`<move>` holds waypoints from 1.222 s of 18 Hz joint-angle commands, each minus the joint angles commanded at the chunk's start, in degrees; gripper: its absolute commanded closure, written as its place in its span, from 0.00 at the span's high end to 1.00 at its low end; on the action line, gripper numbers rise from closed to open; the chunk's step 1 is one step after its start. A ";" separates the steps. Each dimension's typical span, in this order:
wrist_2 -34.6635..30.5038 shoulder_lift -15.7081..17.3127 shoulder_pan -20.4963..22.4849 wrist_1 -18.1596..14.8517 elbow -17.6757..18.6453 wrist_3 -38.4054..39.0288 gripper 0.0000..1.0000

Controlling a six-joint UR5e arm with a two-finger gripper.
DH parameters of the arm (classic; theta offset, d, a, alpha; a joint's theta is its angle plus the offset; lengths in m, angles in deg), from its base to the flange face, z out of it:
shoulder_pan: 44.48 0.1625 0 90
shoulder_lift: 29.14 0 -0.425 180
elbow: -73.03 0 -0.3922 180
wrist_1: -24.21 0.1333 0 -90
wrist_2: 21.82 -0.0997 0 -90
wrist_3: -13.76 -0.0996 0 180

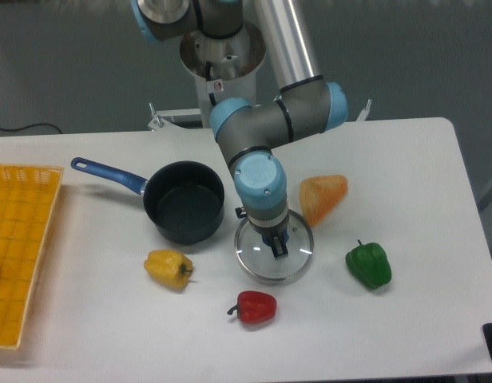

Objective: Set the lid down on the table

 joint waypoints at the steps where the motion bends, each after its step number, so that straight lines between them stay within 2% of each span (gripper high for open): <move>1: 0.00 0.00 -0.09 0.00 0.00 0.00 0.20; 20: -0.88 -1.32 -0.79 0.88 0.26 0.44 0.21; 21: -0.88 -1.32 -0.79 0.88 0.17 0.44 0.23; 22: -0.79 -1.32 -0.79 0.79 0.09 0.27 0.36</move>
